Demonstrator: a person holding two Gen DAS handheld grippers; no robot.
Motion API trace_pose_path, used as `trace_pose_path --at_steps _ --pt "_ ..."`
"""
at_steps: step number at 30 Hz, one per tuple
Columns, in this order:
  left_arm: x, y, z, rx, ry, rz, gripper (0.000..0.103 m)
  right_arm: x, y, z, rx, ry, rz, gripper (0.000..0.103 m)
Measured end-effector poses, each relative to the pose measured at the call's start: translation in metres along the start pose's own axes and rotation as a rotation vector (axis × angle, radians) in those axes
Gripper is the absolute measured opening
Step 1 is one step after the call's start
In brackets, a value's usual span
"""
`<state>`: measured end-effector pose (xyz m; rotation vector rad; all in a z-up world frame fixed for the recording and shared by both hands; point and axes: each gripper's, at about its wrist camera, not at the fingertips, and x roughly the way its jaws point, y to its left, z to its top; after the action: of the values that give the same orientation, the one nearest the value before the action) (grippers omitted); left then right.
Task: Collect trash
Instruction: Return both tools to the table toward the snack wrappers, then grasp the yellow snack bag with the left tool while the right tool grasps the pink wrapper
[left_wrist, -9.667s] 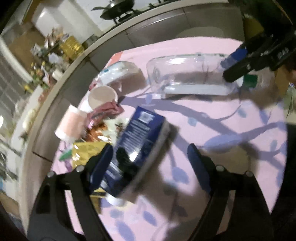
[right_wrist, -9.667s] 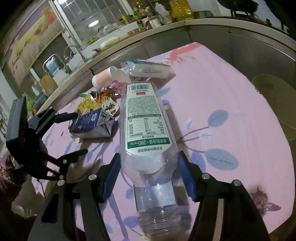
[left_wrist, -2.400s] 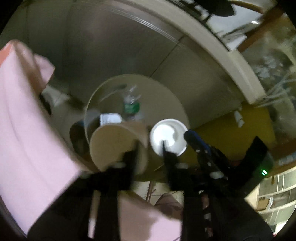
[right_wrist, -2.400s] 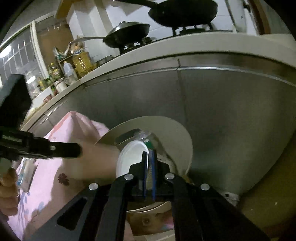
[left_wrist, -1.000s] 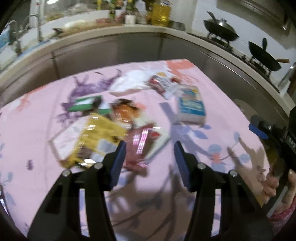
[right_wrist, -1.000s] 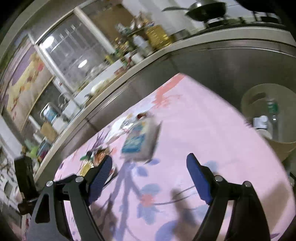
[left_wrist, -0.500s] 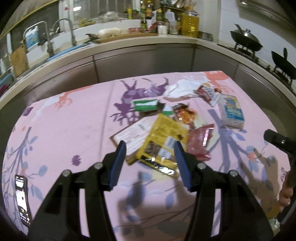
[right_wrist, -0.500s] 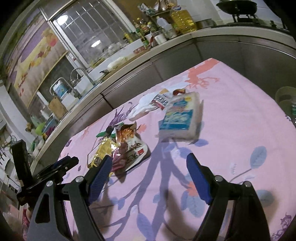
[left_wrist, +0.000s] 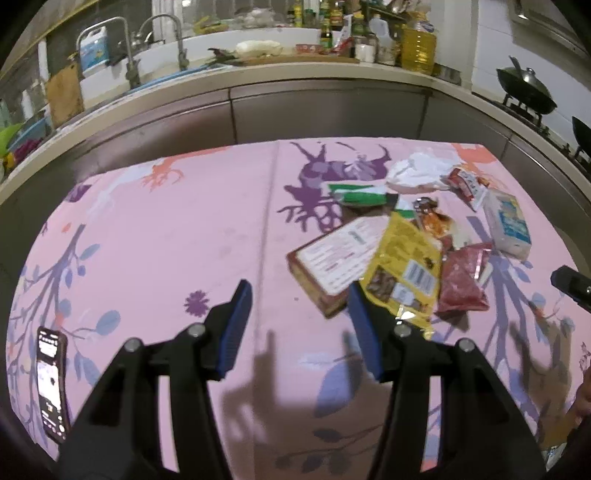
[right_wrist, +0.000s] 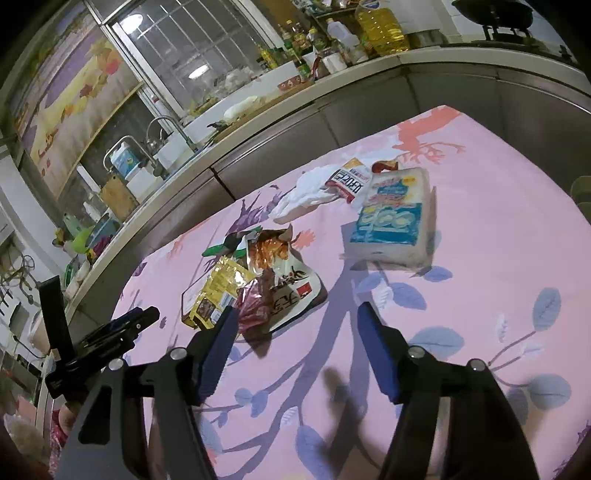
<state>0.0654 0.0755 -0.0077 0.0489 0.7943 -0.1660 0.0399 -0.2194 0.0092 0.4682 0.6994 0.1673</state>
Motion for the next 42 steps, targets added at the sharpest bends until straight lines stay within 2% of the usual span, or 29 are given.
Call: trace_pose_path --at_steps 16,21,25,29,30,32,33,36,40,42 --pt "0.012 0.038 -0.014 -0.07 0.042 0.02 0.051 0.019 0.018 -0.006 -0.032 0.053 0.014 0.057" --pt "0.014 0.035 -0.013 -0.09 0.061 -0.062 0.051 0.031 0.026 -0.003 -0.047 0.078 0.03 0.056" --pt "0.015 0.02 -0.005 -0.088 0.06 -0.167 0.051 0.057 0.046 0.001 -0.099 0.109 0.041 0.054" --pt "0.018 0.003 0.007 -0.046 0.032 -0.186 0.051 0.089 0.049 0.004 -0.097 0.156 0.04 0.042" --pt "0.02 -0.001 0.011 -0.033 0.031 -0.198 0.051 0.095 0.046 0.004 -0.093 0.167 0.037 0.03" --pt "0.026 -0.009 0.017 -0.011 0.037 -0.226 0.051 0.103 0.037 0.002 -0.064 0.183 0.049 0.015" --pt "0.029 -0.013 0.02 0.005 0.038 -0.242 0.051 0.102 0.034 0.001 -0.051 0.181 0.055 0.013" --pt "0.041 -0.027 0.025 0.054 0.053 -0.272 0.051 0.088 0.02 -0.002 -0.032 0.152 0.048 0.011" --pt "0.059 -0.038 0.028 0.075 0.09 -0.292 0.051 0.068 -0.005 -0.01 0.031 0.145 0.066 0.011" --pt "0.063 -0.041 0.029 0.082 0.083 -0.287 0.051 0.062 -0.014 -0.015 0.052 0.147 0.075 0.011"
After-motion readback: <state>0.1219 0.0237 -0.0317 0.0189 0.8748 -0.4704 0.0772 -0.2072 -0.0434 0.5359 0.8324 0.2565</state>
